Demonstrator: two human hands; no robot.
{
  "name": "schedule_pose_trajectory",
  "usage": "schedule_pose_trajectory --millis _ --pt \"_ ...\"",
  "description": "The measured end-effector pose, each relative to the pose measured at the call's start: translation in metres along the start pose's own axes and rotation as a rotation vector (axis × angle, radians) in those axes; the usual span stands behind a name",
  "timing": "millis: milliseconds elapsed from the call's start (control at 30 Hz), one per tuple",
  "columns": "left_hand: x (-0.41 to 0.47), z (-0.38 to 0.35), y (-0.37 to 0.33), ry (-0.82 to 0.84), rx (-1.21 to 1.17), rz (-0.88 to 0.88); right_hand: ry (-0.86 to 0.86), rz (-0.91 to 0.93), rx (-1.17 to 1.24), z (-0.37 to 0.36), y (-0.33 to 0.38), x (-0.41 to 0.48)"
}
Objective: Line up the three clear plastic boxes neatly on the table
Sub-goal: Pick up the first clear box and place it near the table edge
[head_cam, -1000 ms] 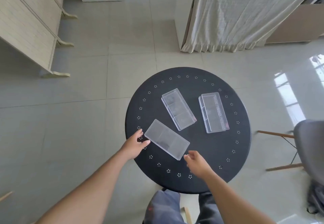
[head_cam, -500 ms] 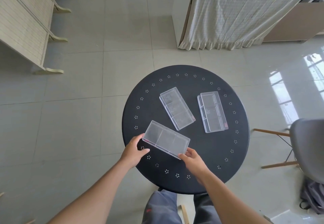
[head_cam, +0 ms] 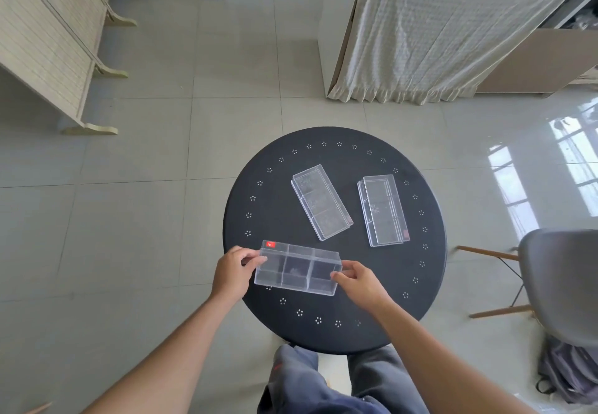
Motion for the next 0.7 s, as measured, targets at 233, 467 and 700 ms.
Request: schedule_pose_trajectory --millis 233,467,700 --pt "-0.004 -0.022 -0.004 0.027 0.027 0.132 0.016 -0.048 0.053 0.001 0.007 -0.002" --pt "0.007 -0.037 -0.020 0.103 0.067 0.168 0.069 -0.065 0.069 0.013 0.010 0.017" --pt "0.021 -0.043 -0.035 0.114 0.070 0.304 0.122 -0.060 0.066 0.033 0.011 0.037"
Point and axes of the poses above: each hand's wrist, its own x-axis towards the middle knuckle, its own z-axis out of the back of the hand, y = z × x, the point moved 1 cm from there along x, towards the middle knuckle, and after that the axes turned 2 degrees about x, right-handed, at the moved point
